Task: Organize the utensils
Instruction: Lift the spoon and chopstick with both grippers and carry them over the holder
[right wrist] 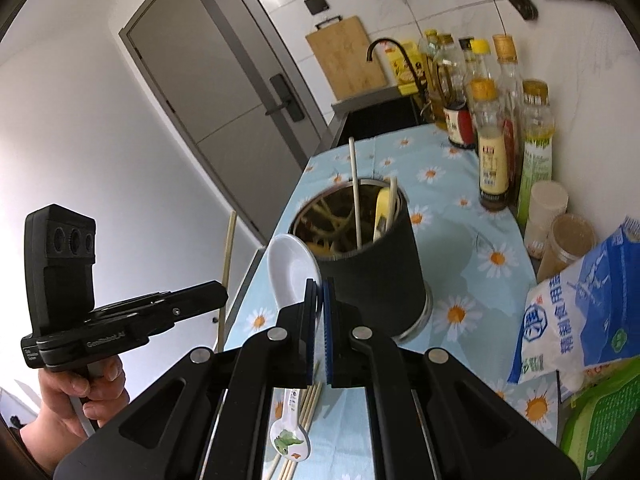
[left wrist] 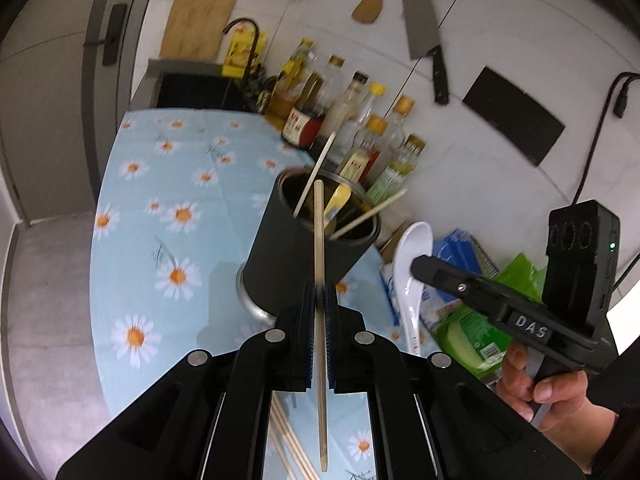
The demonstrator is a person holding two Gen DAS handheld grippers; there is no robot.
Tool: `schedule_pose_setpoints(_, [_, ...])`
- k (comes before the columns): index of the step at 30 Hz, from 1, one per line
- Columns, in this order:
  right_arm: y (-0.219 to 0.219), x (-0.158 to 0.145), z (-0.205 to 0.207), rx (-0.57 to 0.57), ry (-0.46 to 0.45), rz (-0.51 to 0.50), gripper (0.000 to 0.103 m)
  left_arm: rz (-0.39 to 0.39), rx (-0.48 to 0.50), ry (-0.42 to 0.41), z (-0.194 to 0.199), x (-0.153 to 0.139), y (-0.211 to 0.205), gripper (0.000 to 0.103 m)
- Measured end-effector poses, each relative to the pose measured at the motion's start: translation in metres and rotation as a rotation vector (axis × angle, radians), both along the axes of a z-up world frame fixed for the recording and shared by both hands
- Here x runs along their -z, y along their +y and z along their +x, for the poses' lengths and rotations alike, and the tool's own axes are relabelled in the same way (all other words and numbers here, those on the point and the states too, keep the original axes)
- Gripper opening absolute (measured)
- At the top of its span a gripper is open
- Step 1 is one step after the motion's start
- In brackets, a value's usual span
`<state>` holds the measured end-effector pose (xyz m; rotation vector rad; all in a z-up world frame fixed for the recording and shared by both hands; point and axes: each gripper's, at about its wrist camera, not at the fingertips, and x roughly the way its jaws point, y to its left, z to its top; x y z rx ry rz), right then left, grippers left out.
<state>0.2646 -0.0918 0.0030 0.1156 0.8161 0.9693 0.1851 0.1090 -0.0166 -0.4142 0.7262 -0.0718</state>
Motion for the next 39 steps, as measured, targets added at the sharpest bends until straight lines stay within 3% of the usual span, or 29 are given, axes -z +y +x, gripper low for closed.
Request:
schedule_pose_setpoints(25, [0.019, -0.05, 0.061, 0.245, -0.131, 0.202, 0.004, 0.008, 0.028, -0.319, 0.057, -0.063, 0.033, 0.003])
schedule_pose_setpoints(39, [0.026, -0.053, 0.088, 0.309, -0.186, 0.22, 0.004, 0.037, 0.004, -0.446, 0.089, -0.076, 0.04, 0.003])
